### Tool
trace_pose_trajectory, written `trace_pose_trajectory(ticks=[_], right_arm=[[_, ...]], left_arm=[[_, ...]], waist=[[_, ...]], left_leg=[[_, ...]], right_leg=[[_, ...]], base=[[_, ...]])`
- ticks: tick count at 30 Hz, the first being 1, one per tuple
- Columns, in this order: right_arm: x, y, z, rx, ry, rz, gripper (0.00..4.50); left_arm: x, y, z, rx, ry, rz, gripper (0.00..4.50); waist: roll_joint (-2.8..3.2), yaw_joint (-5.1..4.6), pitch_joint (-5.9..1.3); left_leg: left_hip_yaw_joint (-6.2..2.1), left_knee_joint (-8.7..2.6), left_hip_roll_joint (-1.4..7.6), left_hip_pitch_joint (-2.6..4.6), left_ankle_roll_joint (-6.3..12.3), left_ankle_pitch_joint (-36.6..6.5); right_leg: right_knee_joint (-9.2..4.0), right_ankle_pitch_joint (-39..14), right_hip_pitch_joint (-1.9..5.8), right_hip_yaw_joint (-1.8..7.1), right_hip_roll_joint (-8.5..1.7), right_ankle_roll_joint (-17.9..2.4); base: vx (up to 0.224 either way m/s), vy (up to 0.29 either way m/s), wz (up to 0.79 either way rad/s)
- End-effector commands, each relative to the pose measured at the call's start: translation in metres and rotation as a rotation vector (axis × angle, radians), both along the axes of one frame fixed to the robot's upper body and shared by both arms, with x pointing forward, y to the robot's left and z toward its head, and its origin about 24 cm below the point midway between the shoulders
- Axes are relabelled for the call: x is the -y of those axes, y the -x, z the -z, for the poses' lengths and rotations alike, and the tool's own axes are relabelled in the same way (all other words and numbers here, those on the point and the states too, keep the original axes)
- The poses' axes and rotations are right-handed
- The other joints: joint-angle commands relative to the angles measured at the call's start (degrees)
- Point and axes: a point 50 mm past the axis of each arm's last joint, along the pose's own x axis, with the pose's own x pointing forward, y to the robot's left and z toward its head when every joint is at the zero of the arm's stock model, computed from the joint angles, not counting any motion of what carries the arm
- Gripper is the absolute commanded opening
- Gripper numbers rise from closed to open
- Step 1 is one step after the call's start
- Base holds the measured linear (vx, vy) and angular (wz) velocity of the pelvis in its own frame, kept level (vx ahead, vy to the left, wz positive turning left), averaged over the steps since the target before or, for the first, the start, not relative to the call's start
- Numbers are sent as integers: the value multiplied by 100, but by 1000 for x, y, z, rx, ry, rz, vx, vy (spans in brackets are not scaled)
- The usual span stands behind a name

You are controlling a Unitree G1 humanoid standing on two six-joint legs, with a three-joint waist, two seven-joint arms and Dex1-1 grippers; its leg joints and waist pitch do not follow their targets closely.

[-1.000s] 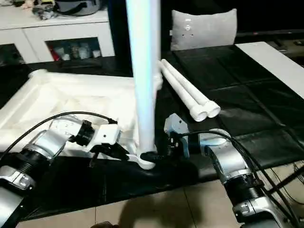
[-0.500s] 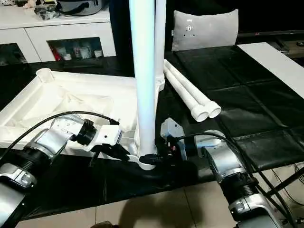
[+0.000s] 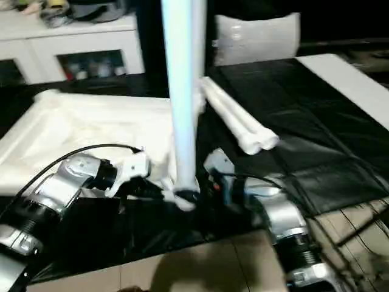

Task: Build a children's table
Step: Rotate leg to tighten

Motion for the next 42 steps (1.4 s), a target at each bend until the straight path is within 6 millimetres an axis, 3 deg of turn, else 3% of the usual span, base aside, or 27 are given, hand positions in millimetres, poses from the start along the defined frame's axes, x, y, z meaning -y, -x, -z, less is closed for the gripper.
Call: trace_pose_trajectory(ticks=[1, 2, 3, 5, 6, 9, 11, 13, 16, 17, 19, 21, 25, 29, 31, 32, 37, 42], right_arm=[[-29, 3, 8, -70, -44, 11, 268], [-40, -5, 9, -85, -79, 125, 268], [-40, -5, 9, -85, -79, 125, 268], [-48, -13, 8, -91, -83, 226, 268], [-51, -18, 9, -104, -81, 293, 268], [-60, -29, 10, -115, -42, 408, 268], [-62, -29, 10, -115, -45, 412, 268], [-62, -29, 10, -115, -46, 418, 337], [-60, -28, 11, -110, -53, 421, 360], [-58, -28, 11, -93, -55, 416, 372], [-50, -26, 8, -61, -79, 412, 386], [-49, -26, 8, -59, -82, 410, 405], [-22, -14, -2, 32, -116, 316, 437], [-1, -2, -9, 97, -88, 175, 444], [5, 1, -11, 107, -78, 135, 444], [16, 3, -15, 109, -59, 62, 444], [30, 3, -24, 122, 15, -69, 444], [32, 1, -26, 123, 80, -179, 444]], left_arm=[[19, -3, -5, 24, 79, -109, 0], [29, -7, -9, 25, 113, -206, 0], [29, -7, -9, 25, 113, -206, 0], [39, -9, -13, 30, 136, -283, 0], [44, -10, -16, 36, 146, -320, 0], [58, -15, -25, 53, 184, -408, 0], [61, -16, -27, 75, 174, -413, 0], [61, -16, -26, 89, 157, -410, 0], [58, -16, -24, 104, 131, -407, 0], [54, -17, -24, 110, 118, -412, 0], [48, -18, -22, 123, 101, -409, 0], [47, -18, -22, 122, 101, -409, 0], [32, -15, -15, 124, 66, -324, 0], [21, -12, -11, 116, 29, -238, 0], [19, -11, -10, 115, 16, -206, 0], [14, -6, -9, 109, -9, -119, 0], [4, 5, -6, 79, -63, 91, 0], [-4, 11, -4, 55, -131, 217, 0]], waist=[[-42, -53, -298], [-64, -124, -297], [-51, -149, -297], [-55, -265, -299], [-14, -265, -300], [-37, -364, -314], [-61, -344, -340], [-51, -314, -360], [-36, -289, -389], [6, -278, -395], [-13, -271, -396], [-10, -257, -392], [-8, -155, -392], [36, -130, -374], [17, -119, -371], [43, -110, -370], [16, -22, -376], [10, 8, -375]], left_leg=[[-125, -497, 210, 106, -177, -2182], [-139, -500, 203, 77, -181, -2191], [-147, -503, 200, 68, -193, -2179], [-143, -476, 173, 86, -164, -2245], [-155, -477, 169, 85, -153, -2243], [-141, -462, 149, 58, -93, -2182], [-118, -449, 156, 41, 48, -1956], [-104, -440, 155, 20, 153, -1727], [-92, -429, 165, 13, 309, -1289], [-94, -427, 167, 22, 323, -1237], [-84, -430, 171, 23, 366, -1178], [-82, -438, 181, 35, 380, -1168], [-76, -448, 198, 67, 375, -1274], [-81, -461, 198, 66, 337, -1392], [-83, -465, 205, 63, 337, -1451], [-87, -468, 201, 71, 326, -1480], [-82, -463, 218, 89, 311, -1432], [-67, -464, 223, 95, 284, -1409]], right_leg=[[-593, -2387, 153, 260, -333, -1058], [-589, -2376, 159, 264, -334, -1049], [-578, -2368, 158, 262, -328, -1051], [-617, -2408, 113, 264, -314, -1059], [-624, -2413, 126, 260, -317, -1046], [-624, -2228, 120, 256, -287, -1097], [-624, -1826, 131, 276, -279, -1153], [-597, -1517, 161, 280, -282, -1200], [-542, -866, 198, 273, -276, -1339], [-533, -764, 199, 272, -276, -1367], [-534, -592, 210, 268, -273, -1406], [-528, -535, 214, 269, -270, -1442], [-549, -588, 222, 287, -269, -1341], [-556, -701, 217, 283, -269, -1330], [-559, -729, 221, 287, -268, -1327], [-560, -783, 217, 281, -267, -1343], [-546, -742, 205, 290, -279, -1421], [-517, -697, 201, 291, -278, -1474]], base=[[0, 0, 0], [0, 0, 0], [0, 0, 0], [0, 0, 0], [0, 0, 0], [0, 0, 0], [0, 0, 0], [0, 0, 0], [0, 0, 0], [0, 0, 0], [0, 0, 0], [0, 0, 0], [0, 0, 0], [0, 0, 0], [0, 0, 0], [0, 0, 0], [0, 0, 0], [0, 0, 0]])
